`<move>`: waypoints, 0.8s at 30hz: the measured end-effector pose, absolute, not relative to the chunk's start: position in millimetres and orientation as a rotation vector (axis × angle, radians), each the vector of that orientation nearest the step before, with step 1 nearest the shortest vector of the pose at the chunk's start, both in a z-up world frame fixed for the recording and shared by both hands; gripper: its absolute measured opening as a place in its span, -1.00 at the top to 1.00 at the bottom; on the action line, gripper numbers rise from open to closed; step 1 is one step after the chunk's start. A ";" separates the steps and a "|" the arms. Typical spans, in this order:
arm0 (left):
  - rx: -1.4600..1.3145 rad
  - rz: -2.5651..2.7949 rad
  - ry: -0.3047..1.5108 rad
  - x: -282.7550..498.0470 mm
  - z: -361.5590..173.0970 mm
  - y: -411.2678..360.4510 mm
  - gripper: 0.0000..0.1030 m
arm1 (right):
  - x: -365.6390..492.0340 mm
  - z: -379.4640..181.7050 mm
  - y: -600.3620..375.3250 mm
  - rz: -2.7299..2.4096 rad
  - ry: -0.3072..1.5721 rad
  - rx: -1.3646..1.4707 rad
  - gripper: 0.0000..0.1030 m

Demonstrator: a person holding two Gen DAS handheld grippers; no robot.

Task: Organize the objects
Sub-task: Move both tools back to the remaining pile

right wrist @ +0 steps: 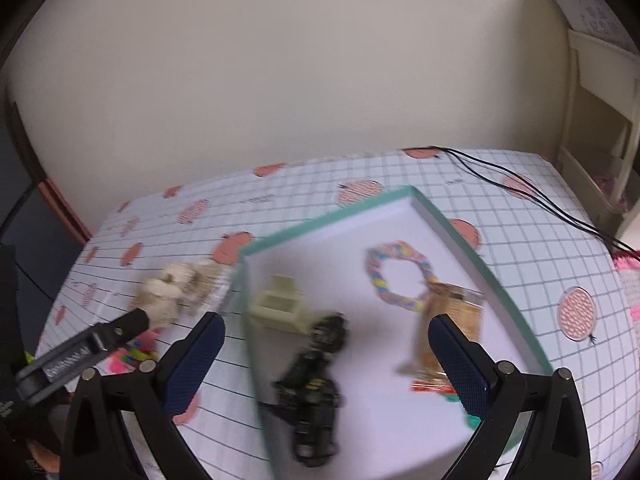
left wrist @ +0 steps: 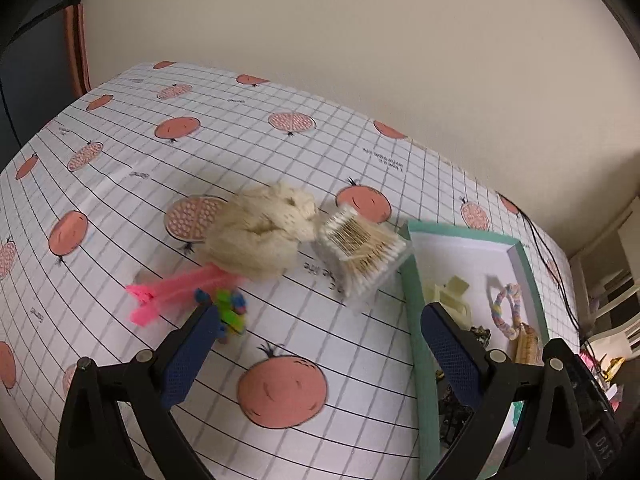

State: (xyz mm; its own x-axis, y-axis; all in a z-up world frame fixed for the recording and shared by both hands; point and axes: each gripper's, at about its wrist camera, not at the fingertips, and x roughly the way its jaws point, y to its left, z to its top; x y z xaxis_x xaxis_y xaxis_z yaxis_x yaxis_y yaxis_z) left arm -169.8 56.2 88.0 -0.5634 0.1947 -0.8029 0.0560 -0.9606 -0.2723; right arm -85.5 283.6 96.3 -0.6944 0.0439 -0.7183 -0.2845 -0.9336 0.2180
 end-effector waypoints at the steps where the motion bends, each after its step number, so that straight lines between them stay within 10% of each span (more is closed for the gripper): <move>1: -1.423 2.684 -0.413 -170.6 90.0 50.8 -0.95 | -86.7 98.7 279.4 2.705 0.473 -1.125 -1.00; 24: -1.584 2.723 -0.504 -181.0 78.8 -70.0 -0.95 | -140.8 87.3 139.8 2.863 0.358 -1.353 -0.84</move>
